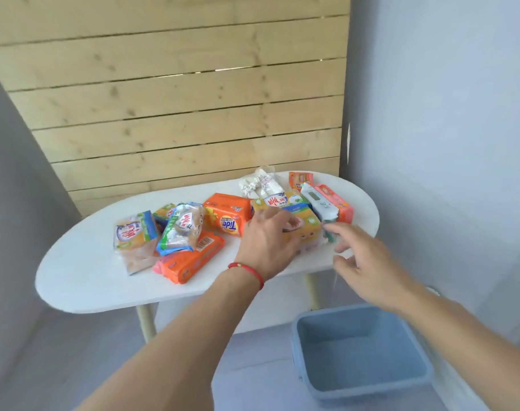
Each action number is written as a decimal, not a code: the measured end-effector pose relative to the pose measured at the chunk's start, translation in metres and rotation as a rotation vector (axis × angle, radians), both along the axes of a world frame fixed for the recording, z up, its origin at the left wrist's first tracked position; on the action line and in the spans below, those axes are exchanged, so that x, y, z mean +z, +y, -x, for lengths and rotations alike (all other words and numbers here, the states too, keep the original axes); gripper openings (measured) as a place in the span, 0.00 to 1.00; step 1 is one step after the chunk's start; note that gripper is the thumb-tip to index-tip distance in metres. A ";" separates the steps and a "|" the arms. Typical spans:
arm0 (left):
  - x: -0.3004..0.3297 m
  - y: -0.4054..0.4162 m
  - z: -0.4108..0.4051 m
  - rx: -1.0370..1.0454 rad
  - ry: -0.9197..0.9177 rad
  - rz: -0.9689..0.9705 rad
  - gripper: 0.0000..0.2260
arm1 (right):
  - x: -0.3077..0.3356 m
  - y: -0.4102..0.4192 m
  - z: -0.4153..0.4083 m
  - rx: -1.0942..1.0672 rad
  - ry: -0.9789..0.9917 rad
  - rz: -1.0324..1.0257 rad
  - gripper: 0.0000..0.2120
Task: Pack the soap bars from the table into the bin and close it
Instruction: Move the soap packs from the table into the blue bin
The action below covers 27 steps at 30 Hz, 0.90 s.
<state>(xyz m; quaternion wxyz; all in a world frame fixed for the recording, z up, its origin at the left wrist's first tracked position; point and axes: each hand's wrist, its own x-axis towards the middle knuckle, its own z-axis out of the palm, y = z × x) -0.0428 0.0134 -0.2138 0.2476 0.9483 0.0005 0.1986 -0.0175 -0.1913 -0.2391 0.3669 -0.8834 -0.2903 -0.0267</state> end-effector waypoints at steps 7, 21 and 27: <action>0.026 0.049 0.044 0.180 0.227 -0.044 0.15 | 0.030 0.001 0.034 0.082 -0.013 0.334 0.19; -0.029 0.114 0.067 0.539 0.343 -0.387 0.26 | 0.037 0.172 -0.007 0.114 -0.351 0.342 0.16; -0.024 0.113 0.061 0.609 0.355 -0.521 0.24 | 0.033 0.153 -0.036 0.086 -0.370 0.327 0.15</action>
